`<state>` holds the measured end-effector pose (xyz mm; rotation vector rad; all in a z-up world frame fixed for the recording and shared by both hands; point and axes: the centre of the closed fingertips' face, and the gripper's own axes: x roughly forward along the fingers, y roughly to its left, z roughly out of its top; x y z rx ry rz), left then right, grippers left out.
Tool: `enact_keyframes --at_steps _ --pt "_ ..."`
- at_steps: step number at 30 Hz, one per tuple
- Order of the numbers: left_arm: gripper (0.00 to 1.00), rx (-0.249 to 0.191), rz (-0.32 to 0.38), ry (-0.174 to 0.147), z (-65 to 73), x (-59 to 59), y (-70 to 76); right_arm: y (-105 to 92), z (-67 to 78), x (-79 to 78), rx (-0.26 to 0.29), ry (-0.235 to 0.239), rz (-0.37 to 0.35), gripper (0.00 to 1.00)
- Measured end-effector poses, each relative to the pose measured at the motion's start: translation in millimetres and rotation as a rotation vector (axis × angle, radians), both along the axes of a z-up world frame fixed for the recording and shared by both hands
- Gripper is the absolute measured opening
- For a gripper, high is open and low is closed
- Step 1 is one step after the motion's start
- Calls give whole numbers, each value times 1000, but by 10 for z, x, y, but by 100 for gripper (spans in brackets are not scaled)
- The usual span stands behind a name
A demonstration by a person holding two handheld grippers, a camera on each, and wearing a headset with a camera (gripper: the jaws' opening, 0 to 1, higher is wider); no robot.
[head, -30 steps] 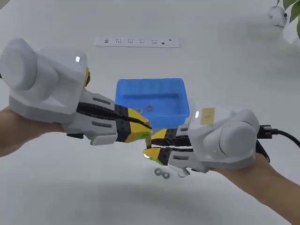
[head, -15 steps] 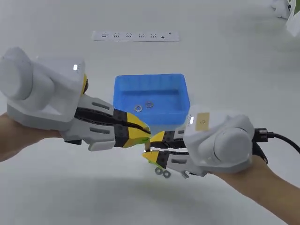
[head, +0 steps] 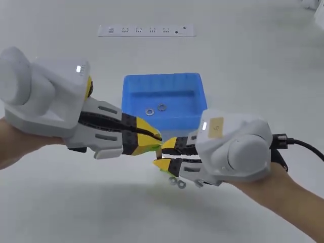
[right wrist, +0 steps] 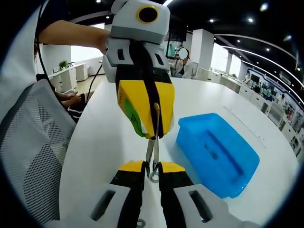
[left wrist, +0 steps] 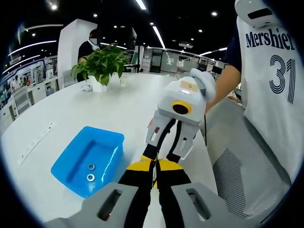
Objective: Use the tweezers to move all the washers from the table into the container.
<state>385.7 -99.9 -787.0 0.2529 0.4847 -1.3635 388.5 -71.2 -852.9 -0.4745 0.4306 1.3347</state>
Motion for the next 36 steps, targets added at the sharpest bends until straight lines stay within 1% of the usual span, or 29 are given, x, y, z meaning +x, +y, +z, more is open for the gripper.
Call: enact_keyframes --at_steps 5,6,11,13,17,18,21,24,28,31,36 --pt "6 -4 -5 -5 -8 15 -12 -12 -11 21 -2 -2 -1 12" --pt "6 -5 -7 0 -13 11 -16 -14 -16 22 -4 1 -1 12" --pt "6 -12 -12 8 -13 -3 -30 -15 -32 11 -4 7 -1 12" --pt "7 -15 -17 17 -15 -18 -34 -15 -45 6 -10 7 0 12" --pt "7 -13 -11 17 -17 -10 -27 -11 -49 1 -15 7 2 11" --pt "7 -15 -9 22 -17 -9 -25 -10 -48 5 -15 8 0 11" --pt "7 -11 -6 21 -18 5 -18 -7 -49 13 -8 30 -14 11" --pt "7 -12 -4 26 -18 5 -18 -6 -48 11 -12 29 -13 10" --pt "7 -8 -6 26 -14 -1 -19 -9 -50 3 -17 37 -12 10" --pt "7 -13 -5 27 24 -5 -12 -9 -10 -10 -5 43 -16 10" --pt "6 -20 -5 20 109 -14 2 1 77 -17 6 37 -11 10"
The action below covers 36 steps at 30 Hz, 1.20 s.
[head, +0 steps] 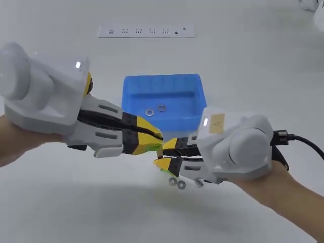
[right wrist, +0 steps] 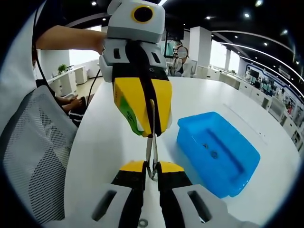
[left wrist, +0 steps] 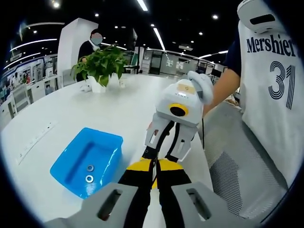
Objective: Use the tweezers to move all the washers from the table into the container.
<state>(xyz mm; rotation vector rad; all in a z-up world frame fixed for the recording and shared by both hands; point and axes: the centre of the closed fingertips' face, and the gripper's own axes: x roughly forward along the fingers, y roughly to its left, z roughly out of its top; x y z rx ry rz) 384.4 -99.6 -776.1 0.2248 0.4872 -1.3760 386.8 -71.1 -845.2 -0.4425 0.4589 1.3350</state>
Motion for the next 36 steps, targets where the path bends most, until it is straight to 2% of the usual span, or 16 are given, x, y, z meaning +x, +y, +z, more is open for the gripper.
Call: enact_keyframes --at_steps 6,11,19,29,36 --pt "6 5 -23 -25 128 -16 8 5 133 -9 4 -21 3 10" --pt "6 9 -35 -59 267 -31 4 8 269 2 9 -48 7 10" --pt "6 11 -41 -107 471 9 11 27 486 78 18 -89 11 10" --pt "6 6 -34 -164 667 163 19 35 679 259 17 -145 16 10" --pt "6 -2 -25 -186 706 324 17 41 724 437 16 -168 5 10"
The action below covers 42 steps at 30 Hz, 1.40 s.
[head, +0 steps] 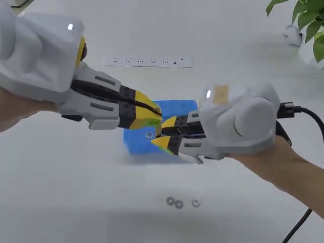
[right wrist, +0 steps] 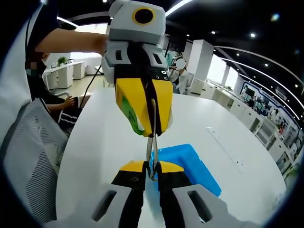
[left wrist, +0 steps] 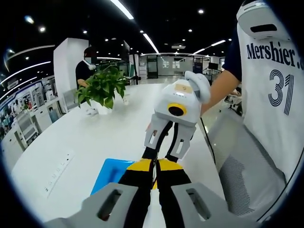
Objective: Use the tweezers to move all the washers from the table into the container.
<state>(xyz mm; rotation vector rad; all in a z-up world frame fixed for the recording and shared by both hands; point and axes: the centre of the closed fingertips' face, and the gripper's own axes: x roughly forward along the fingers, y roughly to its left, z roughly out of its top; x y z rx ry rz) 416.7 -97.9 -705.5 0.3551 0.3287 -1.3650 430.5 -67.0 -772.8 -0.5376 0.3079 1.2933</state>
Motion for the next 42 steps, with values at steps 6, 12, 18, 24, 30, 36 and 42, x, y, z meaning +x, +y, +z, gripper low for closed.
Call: enact_keyframes --at_steps 6,12,18,24,30,36,42 --pt "6 -1 3 -8 -8 144 2 -2 -12 160 -1 -8 -5 10" --pt "6 4 0 -15 -41 309 1 5 -46 327 0 -8 -16 10" --pt "6 13 -1 -17 -114 464 6 13 -116 478 2 1 -31 10" --pt "6 19 11 0 -258 581 23 24 -263 597 -14 16 -34 10" --pt "6 46 17 27 -465 675 57 45 -467 674 -41 41 -28 10" --pt "6 56 31 57 -610 737 75 72 -616 727 -53 72 -27 10" --pt "6 65 43 73 -690 769 99 77 -693 726 -62 96 -35 11"
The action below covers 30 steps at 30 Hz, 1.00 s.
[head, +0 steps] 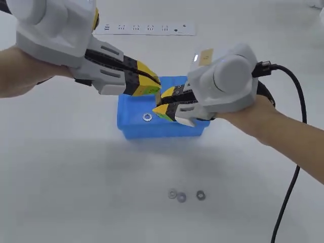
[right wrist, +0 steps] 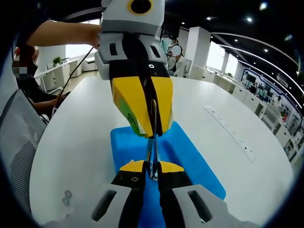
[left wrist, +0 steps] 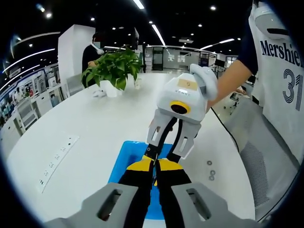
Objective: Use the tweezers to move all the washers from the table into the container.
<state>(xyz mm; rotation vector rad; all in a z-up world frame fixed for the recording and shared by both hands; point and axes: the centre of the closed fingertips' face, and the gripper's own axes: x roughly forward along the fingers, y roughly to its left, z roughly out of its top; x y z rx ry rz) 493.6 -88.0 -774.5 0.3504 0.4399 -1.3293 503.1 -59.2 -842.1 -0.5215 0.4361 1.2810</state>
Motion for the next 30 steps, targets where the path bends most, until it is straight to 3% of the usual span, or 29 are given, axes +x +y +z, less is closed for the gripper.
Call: enact_keyframes --at_steps 5,13,18,23,30 --pt "6 12 7 6 -31 10 7 0 -25 -8 -4 8 -13 11" --pt "6 12 -4 1 7 -9 -6 -37 33 -42 -17 -20 -11 12" --pt "6 8 -15 -24 110 -49 -24 -45 95 -45 -2 -34 -11 12" --pt "6 3 -27 -52 245 -108 -37 -47 262 -107 23 -54 -12 12" --pt "6 7 -48 -73 392 -290 -75 -76 407 -267 37 -72 0 12"
